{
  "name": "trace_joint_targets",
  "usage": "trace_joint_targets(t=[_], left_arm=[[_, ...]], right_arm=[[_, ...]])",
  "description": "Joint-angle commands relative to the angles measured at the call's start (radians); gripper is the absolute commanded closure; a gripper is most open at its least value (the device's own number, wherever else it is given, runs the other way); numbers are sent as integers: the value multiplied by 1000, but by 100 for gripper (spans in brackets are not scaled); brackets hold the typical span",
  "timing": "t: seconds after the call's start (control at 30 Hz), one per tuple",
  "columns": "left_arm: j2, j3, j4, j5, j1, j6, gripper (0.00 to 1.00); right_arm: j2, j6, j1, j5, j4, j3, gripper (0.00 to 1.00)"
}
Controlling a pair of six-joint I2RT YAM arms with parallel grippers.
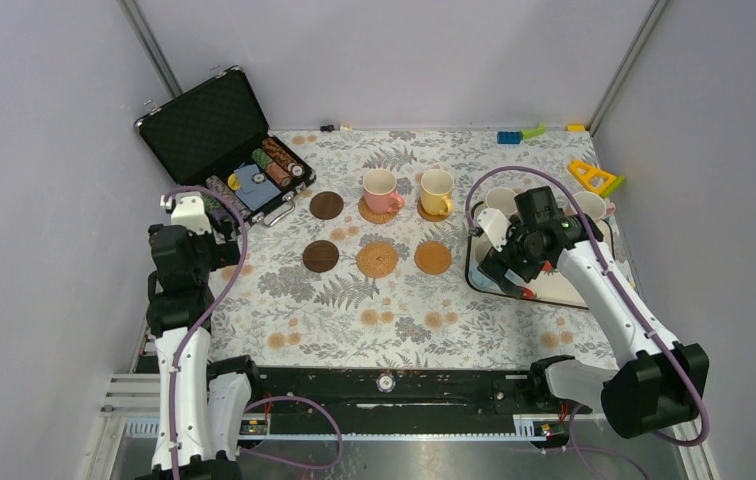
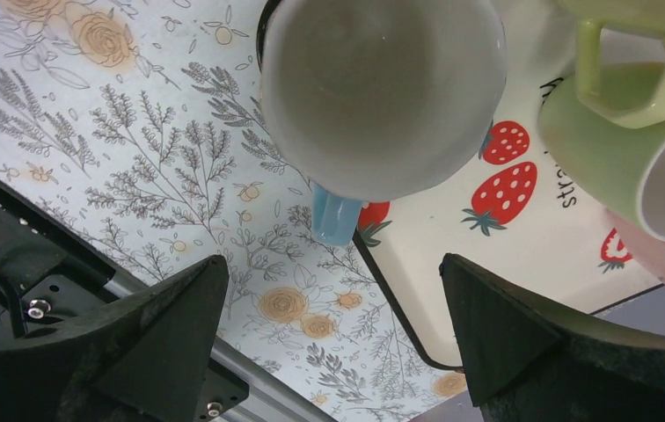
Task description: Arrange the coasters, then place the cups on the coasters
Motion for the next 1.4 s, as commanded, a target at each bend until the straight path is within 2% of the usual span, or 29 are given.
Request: trace_joint_targets(t=[0.0, 0.13, 0.37, 0.6, 0.7, 0.9, 1.13, 1.37], left_arm=[[-21, -3, 50, 21, 7, 8, 1], [-26, -3, 49, 20, 6, 7, 1], [-25, -2, 49, 21, 6, 8, 1], [-16, -1, 51, 21, 7, 8, 1], [-16, -2, 51, 21, 6, 8, 1], [-16, -1, 51, 21, 6, 9, 1], [-15, -1, 49, 21, 6, 6, 1], [-20, -1, 49, 21, 6, 7, 1]], right_arm=[[16, 53, -28, -36, 140, -31, 2], [51, 67, -60, -56, 221, -48, 4], [134, 40, -87, -119, 232, -69, 12], [127, 5, -93, -141, 272, -131, 15], [130, 4, -93, -139, 299, -149, 19], [156, 4, -97, -129, 314, -157, 39], [133, 31, -103, -95, 298, -136, 100], [22, 41, -102, -110, 158, -18, 100]])
